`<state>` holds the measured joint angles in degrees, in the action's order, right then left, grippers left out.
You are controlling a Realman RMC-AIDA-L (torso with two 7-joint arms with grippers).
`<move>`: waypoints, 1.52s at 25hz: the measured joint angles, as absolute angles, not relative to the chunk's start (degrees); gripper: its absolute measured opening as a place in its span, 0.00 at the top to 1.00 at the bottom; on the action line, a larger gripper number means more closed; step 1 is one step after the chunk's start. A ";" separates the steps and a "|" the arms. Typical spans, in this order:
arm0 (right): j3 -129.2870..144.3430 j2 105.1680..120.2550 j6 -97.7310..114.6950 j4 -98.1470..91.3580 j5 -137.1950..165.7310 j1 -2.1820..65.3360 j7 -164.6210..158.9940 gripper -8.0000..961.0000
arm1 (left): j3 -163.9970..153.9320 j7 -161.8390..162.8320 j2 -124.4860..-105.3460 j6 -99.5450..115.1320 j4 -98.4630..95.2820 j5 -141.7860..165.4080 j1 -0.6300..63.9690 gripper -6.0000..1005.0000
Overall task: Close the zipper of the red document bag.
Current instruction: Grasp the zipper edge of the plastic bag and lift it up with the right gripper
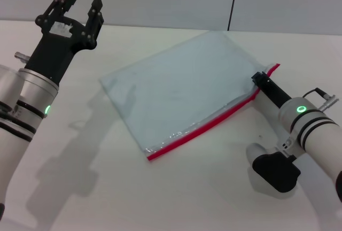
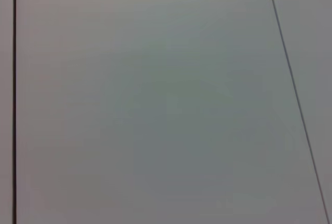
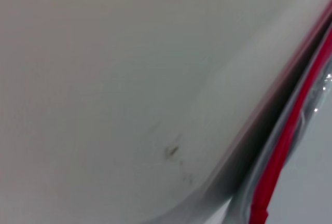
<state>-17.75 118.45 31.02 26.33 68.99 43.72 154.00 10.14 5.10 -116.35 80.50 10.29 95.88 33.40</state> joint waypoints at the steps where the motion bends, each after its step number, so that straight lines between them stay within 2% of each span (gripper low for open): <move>1: -17.84 118.48 31.02 26.45 68.99 43.72 153.95 0.74 | 10.16 5.10 -116.36 80.50 10.32 95.86 33.40 0.49; 6: -17.99 118.47 31.02 27.13 67.75 43.83 153.75 0.77 | 10.10 5.10 -116.37 80.47 10.37 95.76 33.40 0.49; 8: -17.72 118.38 31.04 28.08 64.62 44.19 153.75 0.94 | 10.10 5.10 -116.37 80.42 10.37 95.76 33.40 0.49; 18: -17.82 118.07 30.79 32.36 58.33 45.32 151.69 0.94 | 9.93 5.09 -116.34 77.85 10.37 97.76 33.75 0.49; 38: -18.43 117.95 28.57 33.87 55.45 47.90 144.81 0.94 | 9.83 -1.58 -116.71 56.83 15.43 114.38 40.60 0.49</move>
